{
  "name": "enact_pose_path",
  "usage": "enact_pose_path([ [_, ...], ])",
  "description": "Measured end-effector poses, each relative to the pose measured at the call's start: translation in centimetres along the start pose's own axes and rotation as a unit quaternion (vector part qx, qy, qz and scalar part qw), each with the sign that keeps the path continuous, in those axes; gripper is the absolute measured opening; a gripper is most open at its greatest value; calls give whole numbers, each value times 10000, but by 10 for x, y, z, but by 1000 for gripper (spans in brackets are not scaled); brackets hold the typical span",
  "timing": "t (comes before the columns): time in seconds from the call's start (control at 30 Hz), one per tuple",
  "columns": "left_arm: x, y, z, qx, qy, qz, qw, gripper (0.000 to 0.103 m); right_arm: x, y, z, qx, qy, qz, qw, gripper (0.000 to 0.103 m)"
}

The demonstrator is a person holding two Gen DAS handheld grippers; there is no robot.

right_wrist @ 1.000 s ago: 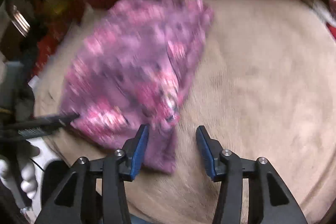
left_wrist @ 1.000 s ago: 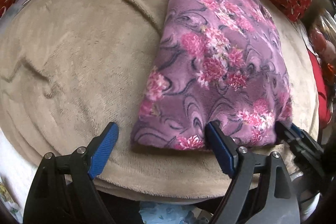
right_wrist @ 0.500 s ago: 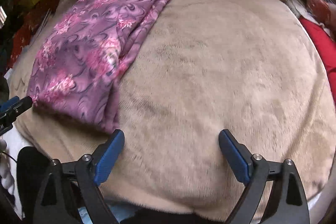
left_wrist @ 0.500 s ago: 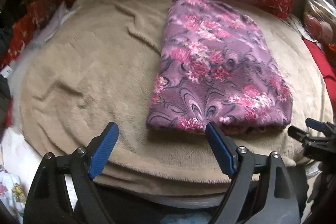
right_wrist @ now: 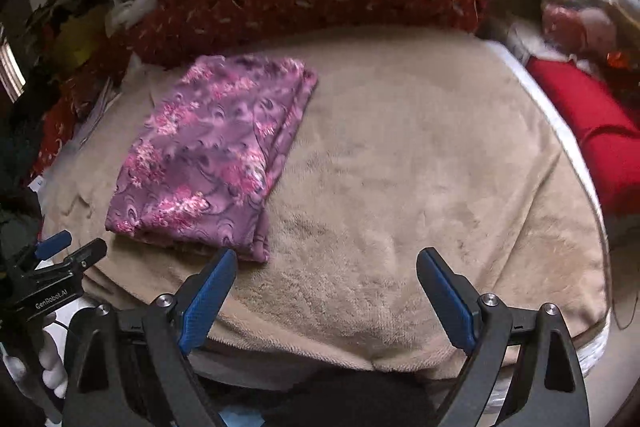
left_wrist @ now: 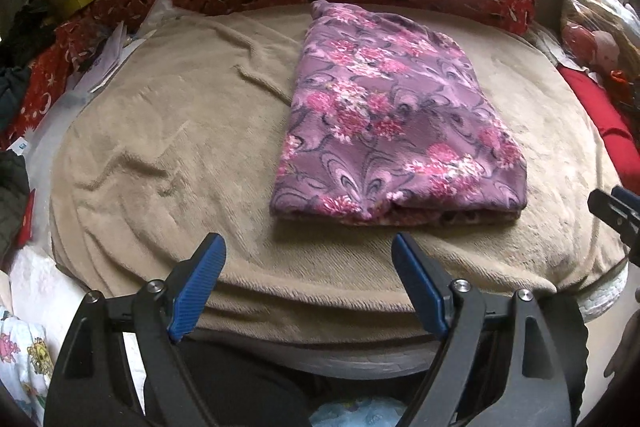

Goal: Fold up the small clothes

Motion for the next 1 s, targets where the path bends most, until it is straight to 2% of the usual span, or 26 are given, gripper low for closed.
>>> enact_pose_path([
  [0.4,10,-22,1,255,71,39,9996,86,-15,-13,7,526,-436,-184,9975,93],
  [0.7,23,-47,-1,557,168,36,9983,86,-17,-23,2,619,-408,-143,9971,94],
  [1.0,33,-60,-12,474,200,39,9987,86,-16,-32,-2,640,-317,-87,9974,95],
])
Point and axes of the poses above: each gripper's, at about its wrist camera, not at the fingertips, and y roughly the way its jaws point, x to its right, z to its top, the point moved 9 cm from there along y, roughly the way its jaws point, and after that the axes turned 1 degree about x, right-handed, at the moved point
